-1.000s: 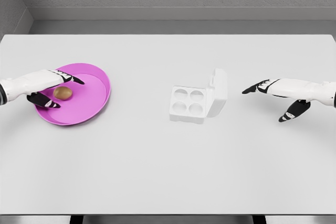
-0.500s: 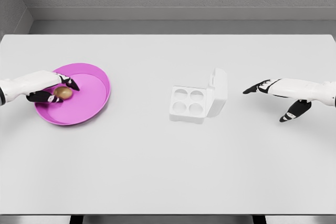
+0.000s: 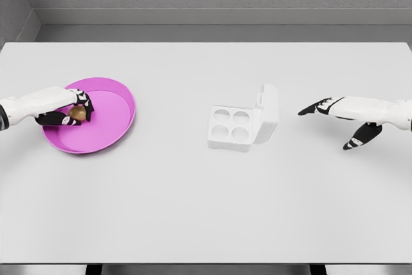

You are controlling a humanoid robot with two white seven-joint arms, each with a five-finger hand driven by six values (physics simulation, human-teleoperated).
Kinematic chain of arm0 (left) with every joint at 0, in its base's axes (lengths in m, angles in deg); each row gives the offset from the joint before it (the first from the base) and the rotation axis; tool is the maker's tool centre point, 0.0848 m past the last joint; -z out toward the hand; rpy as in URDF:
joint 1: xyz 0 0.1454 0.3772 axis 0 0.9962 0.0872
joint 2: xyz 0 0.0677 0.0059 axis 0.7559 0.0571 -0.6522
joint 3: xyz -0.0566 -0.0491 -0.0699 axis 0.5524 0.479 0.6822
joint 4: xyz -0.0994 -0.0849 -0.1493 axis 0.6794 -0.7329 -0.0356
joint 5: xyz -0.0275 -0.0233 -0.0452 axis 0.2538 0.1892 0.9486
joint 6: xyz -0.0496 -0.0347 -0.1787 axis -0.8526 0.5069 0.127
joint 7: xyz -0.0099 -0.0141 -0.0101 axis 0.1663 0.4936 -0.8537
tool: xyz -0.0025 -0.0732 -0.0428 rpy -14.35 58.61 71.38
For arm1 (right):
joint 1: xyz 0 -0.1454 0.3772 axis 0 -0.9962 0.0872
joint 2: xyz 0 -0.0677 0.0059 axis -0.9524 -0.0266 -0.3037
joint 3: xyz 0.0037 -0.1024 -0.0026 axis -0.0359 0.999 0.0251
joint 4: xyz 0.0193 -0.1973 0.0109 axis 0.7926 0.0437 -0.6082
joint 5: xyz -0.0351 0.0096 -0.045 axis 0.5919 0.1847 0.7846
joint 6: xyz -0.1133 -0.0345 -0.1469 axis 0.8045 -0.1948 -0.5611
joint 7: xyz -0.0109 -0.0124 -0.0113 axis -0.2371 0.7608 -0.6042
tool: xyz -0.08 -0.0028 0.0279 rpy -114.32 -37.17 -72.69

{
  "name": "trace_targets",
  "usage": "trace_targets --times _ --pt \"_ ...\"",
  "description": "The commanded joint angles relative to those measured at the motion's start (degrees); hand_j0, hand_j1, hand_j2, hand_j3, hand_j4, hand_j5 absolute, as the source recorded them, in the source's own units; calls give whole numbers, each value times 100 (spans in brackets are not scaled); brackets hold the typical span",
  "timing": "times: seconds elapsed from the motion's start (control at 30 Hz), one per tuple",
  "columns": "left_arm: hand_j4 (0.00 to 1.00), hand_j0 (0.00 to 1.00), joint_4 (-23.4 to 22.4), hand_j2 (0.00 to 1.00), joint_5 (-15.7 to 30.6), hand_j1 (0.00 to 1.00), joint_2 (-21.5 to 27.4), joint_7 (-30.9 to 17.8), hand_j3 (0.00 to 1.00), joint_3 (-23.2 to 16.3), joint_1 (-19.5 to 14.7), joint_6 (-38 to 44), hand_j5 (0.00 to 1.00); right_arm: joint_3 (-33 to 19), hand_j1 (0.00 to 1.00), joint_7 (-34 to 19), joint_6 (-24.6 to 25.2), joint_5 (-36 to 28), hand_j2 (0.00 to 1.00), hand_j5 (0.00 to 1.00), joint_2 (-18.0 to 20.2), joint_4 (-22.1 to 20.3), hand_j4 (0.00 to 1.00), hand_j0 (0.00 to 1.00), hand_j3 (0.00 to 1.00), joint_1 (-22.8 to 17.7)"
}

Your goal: Pack egg into the box and close the box lid

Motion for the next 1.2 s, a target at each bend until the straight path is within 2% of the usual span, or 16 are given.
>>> trace_targets --times 0.0,0.17,0.27,0.33,0.4,0.8,1.17 --pt "24 24 31 24 66 24 2 8 24 5 0 16 24 2 100 2 14 -37 100 100 11 -2 100 100 100 0" --pt "18 18 40 18 66 18 -7 -18 18 5 0 16 18 -7 100 2 14 -37 100 100 11 -2 100 100 100 0" --pt "17 17 391 17 154 17 2 -35 17 14 17 16 17 -7 100 2 14 -37 100 100 28 -2 100 100 100 0" --pt "15 15 444 15 180 15 10 -36 15 14 35 16 15 -7 100 2 14 -37 100 100 28 -2 100 100 100 0" --pt "8 8 532 8 189 8 37 -44 8 14 35 16 8 -7 100 2 14 -37 100 100 28 -2 100 100 100 0" --pt "9 9 936 9 382 9 37 -18 9 32 26 16 9 -7 100 2 14 -37 100 100 72 -20 100 100 100 9" --pt "11 11 1007 11 391 11 54 -18 11 76 53 16 11 -7 100 2 14 -37 100 100 99 -20 100 100 100 18"
